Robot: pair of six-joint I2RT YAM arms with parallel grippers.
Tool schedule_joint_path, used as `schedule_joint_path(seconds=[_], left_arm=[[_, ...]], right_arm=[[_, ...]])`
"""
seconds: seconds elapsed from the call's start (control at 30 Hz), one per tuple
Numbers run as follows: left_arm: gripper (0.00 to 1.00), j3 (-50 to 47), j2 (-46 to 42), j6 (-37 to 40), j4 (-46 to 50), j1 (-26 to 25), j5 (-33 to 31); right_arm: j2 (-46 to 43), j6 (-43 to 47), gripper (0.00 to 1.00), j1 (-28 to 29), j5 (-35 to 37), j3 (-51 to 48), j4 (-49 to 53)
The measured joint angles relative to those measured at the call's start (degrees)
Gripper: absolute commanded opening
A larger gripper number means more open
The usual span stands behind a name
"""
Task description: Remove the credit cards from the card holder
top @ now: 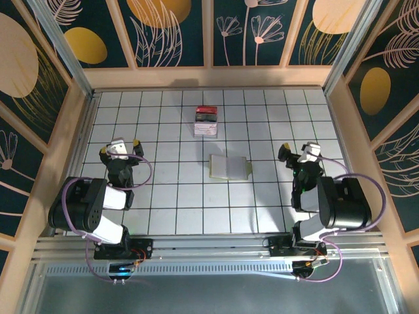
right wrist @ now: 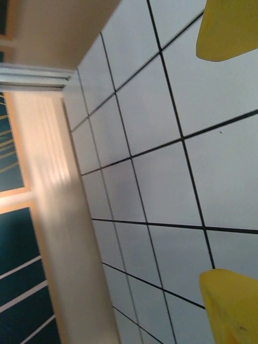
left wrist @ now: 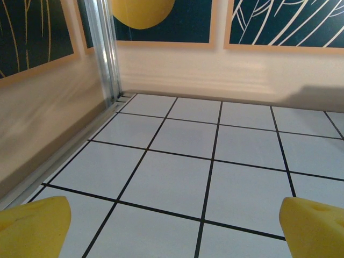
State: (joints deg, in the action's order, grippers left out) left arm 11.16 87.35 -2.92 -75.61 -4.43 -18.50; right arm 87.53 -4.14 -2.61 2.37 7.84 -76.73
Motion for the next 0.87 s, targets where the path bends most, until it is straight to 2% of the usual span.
schedule_joint_path(seconds=[0.3, 0.87], left_arm=[[0.99, 0.00, 0.00, -0.20, 0.00, 0.00, 0.00], [0.99, 0.00, 0.00, -0.22, 0.00, 0.00, 0.00]], right_arm=[[1.79, 1.97, 0.99, -0.04, -5.31, 4.48, 2.45], [1.79, 2.34, 0.99, -0.04, -5.55, 4.48, 2.43]])
